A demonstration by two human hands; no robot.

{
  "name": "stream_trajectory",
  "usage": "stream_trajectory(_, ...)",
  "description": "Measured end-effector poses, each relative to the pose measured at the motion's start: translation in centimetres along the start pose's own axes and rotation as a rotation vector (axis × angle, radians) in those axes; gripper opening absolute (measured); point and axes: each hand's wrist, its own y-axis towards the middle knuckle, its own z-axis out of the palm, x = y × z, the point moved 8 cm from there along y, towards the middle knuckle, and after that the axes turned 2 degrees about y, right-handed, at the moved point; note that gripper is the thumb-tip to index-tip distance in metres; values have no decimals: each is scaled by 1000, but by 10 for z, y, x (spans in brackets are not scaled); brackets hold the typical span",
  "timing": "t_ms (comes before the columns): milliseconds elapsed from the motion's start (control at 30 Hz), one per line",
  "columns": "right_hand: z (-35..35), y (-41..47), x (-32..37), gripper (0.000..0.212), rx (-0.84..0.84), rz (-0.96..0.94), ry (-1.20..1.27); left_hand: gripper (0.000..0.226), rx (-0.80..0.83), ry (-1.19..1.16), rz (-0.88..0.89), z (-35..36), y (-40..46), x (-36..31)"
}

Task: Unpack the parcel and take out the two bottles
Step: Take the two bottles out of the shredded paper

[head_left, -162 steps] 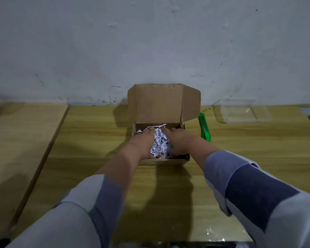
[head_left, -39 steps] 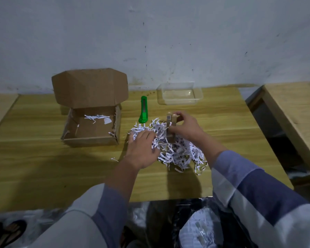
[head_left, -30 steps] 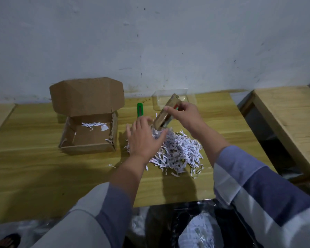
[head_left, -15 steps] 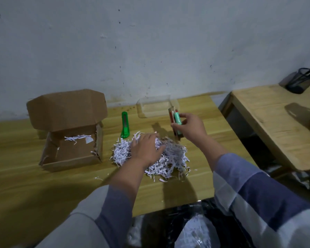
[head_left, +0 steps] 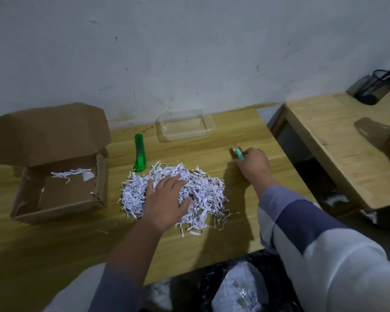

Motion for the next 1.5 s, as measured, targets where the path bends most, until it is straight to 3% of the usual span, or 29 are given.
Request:
stream_trajectory(100, -9, -4, 5, 58, -52, -17, -88, 50, -21, -7, -1, -3, -3, -1)
stream_trajectory(200, -11, -25, 31, 46, -83, -141, -76, 45, -84, -9, 8, -16, -5, -1)
stream_trajectory(400, 33, -103, 110, 13, 92, -504, 164, 42, -255, 0, -8, -40, -14, 18)
stream_trajectory(533, 72, -147, 135, 16, 330, -589, 224, 35, -260, 5, -113, -42, -29, 41)
stream_trajectory(667, 95, -165, 141, 20, 408, -718, 18, 54, -178, 2, -172, -29, -43, 61)
stream_trajectory(800, 93, -157, 130, 21, 414, -675, -80, 68, -95, -37, -216, -22, -53, 70)
stream_trajectory(900, 80, -148, 129, 38, 297, -618, -83, 75, -63, -45, -251, -20, -57, 72)
stream_trajectory(1033, 71, -148, 142, 14, 150, -656, -63, 79, -33, -110, -287, -18, -59, 74)
stream_trajectory(1100, 82, -156, 153, 15, 210, -722, -69, 79, -29, -142, -302, -15, -60, 76)
stream_trajectory(1200, 98, -163, 156, 19, 339, -675, -89, 79, -21, -166, -328, -13, -63, 80)
stream_trajectory(1367, 105, -158, 142, 52, 417, -593, -302, 76, 36, -131, -334, -10, -68, 79)
stream_trajectory(1500, 102, -158, 139, 59, 387, -578, -342, 79, 80, -92, -323, -9, -67, 74)
